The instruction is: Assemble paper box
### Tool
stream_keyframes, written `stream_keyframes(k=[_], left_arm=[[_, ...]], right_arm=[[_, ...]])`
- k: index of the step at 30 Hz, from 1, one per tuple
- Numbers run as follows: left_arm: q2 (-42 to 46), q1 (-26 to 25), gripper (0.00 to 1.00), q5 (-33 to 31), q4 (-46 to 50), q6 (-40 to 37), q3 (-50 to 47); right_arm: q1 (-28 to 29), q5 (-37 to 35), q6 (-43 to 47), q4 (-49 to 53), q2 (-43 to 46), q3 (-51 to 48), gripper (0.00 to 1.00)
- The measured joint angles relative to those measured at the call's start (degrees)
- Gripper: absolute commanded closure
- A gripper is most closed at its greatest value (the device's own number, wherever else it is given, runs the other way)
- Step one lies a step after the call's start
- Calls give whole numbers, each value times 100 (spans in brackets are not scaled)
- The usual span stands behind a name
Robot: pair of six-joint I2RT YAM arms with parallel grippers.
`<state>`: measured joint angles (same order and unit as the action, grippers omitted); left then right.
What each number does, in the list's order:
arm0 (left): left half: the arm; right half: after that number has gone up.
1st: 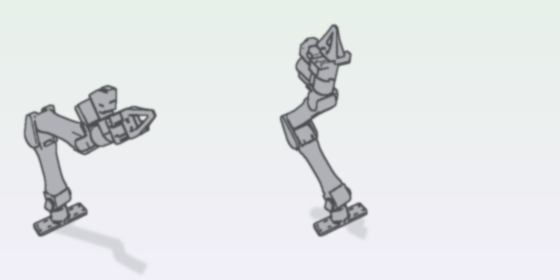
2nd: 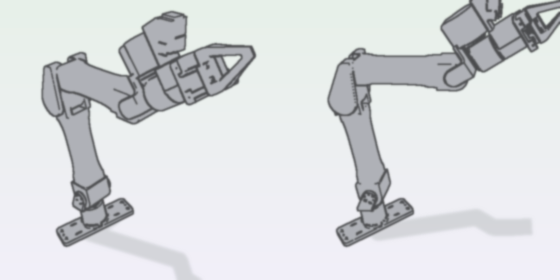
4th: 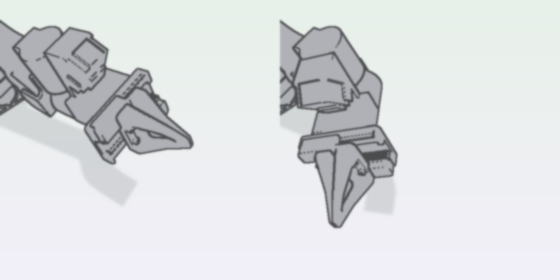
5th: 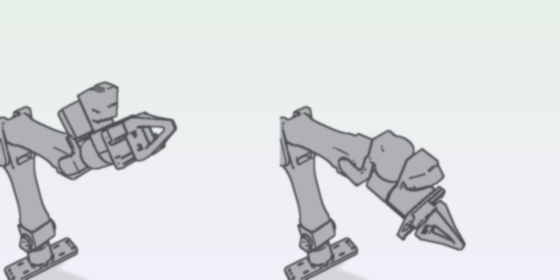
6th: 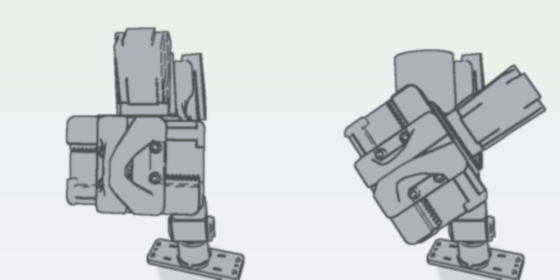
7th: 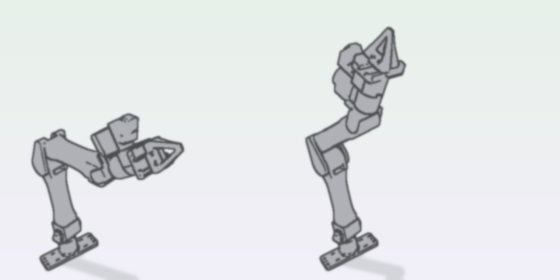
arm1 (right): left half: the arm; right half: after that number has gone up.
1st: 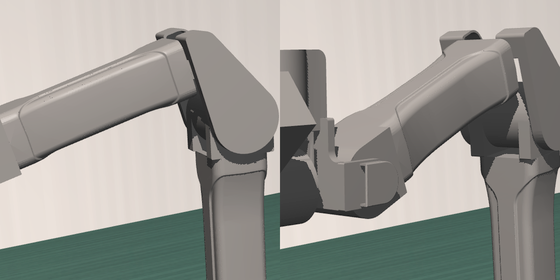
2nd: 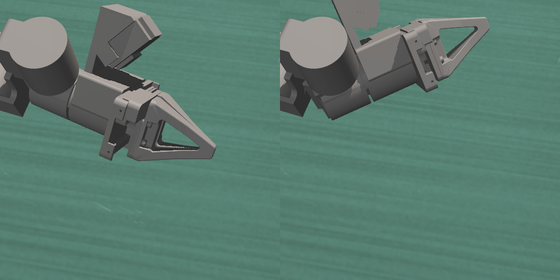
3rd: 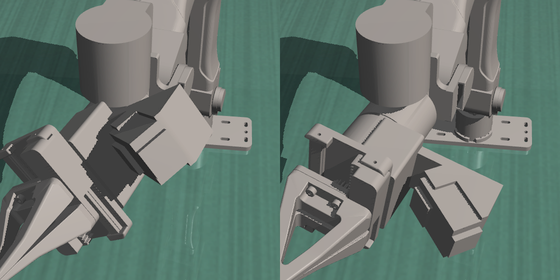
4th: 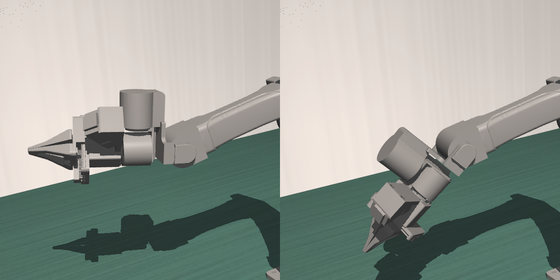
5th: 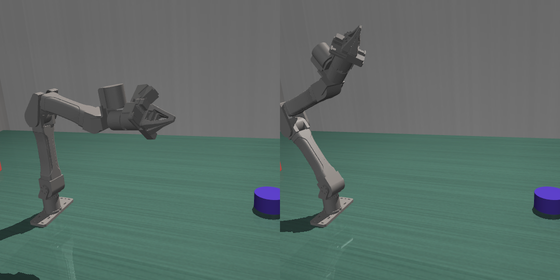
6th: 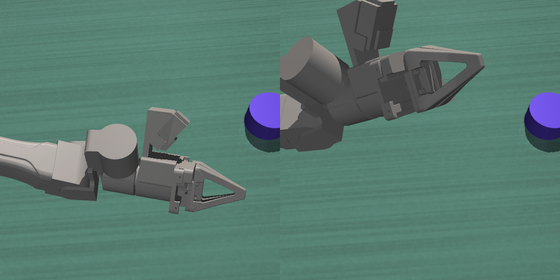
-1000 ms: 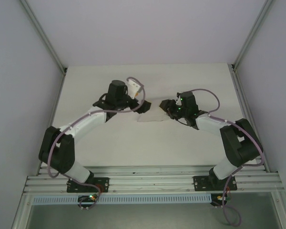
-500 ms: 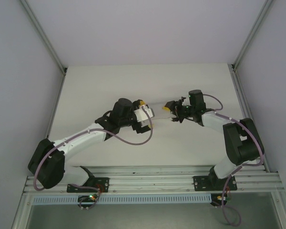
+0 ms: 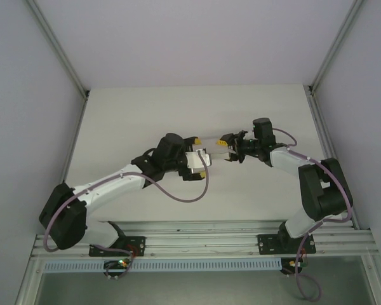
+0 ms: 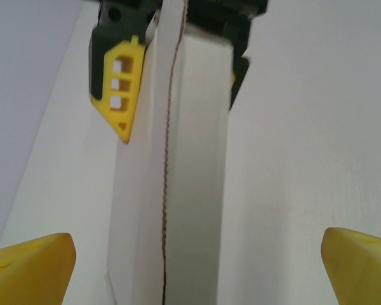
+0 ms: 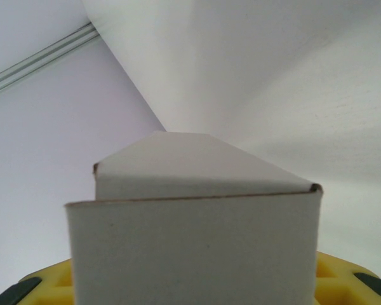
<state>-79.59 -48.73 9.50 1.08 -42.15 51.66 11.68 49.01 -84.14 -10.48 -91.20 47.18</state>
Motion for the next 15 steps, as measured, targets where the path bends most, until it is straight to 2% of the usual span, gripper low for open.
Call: stream_keyframes(k=[3, 6, 15], left_arm=[[-210, 7, 0, -284, -46, -59, 57], [-299, 4, 5, -479, -46, -140, 66], [-361, 4, 48, -739, -284, -205, 138]], right_arm=[[15, 55, -83, 7, 87, 0, 65], [20, 127, -181, 7, 249, 0, 64], [-7, 90, -157, 317, 426, -4, 59]])
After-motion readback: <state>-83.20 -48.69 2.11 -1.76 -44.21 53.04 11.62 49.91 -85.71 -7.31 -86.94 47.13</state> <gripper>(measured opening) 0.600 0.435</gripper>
